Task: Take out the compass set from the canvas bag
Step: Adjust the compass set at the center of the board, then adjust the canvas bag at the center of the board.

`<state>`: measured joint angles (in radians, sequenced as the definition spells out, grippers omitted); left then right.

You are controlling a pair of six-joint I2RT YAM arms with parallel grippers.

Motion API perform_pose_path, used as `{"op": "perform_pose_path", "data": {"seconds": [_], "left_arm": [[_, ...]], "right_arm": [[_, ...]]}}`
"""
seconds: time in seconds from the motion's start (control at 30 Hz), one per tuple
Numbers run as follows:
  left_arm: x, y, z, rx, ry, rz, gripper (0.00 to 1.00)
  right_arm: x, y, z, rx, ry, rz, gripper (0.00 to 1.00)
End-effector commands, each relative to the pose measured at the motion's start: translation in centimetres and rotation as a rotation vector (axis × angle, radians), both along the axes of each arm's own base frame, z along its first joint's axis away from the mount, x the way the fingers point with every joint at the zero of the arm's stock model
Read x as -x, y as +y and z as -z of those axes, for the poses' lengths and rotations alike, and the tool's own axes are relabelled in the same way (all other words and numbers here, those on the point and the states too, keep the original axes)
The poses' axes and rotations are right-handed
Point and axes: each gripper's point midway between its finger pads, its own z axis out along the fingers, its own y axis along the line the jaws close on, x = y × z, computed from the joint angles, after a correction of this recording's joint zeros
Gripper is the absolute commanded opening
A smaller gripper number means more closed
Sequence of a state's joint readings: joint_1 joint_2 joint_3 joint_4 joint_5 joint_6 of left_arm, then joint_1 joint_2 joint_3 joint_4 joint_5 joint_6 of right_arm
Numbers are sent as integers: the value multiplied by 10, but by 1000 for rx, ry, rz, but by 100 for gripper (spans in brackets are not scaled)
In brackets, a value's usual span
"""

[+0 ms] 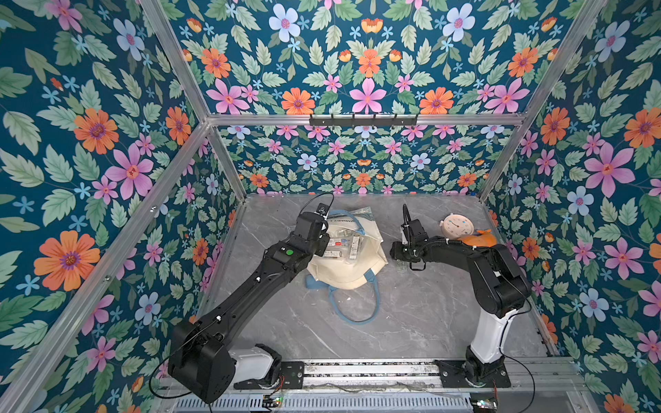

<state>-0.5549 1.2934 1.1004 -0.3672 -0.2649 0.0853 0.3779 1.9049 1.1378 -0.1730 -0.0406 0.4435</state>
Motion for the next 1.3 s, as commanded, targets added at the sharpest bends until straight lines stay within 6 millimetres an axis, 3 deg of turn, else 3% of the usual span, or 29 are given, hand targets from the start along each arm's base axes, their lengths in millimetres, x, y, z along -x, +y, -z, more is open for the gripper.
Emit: {"op": "perform_pose_path", "data": {"seconds": [0.0, 0.27, 0.53, 0.83, 0.93, 1.07, 1.13, 1.27], "left_arm": [[1, -3, -4, 20, -7, 13, 0], [3, -3, -5, 23, -10, 15, 0], [3, -6, -4, 22, -5, 22, 0], [2, -7, -2, 17, -1, 26, 0], [3, -7, -1, 17, 3, 27, 0], [3, -6, -2, 14, 3, 25, 0], [4, -6, -2, 14, 4, 23, 0], [5, -6, -5, 9, 3, 23, 0]], "right_arm": [[40, -23, 31, 93, 201, 76, 51], [38, -24, 28, 83, 207, 132, 46], [34, -15, 17, 83, 183, 83, 57], [28, -12, 2, 92, 158, 46, 59], [28, -8, -31, 74, 116, 2, 60], [36, 5, -101, 32, -68, -198, 60], [47, 15, -129, 35, -201, -338, 59], [86, 61, -191, -35, -559, -699, 59]]}}
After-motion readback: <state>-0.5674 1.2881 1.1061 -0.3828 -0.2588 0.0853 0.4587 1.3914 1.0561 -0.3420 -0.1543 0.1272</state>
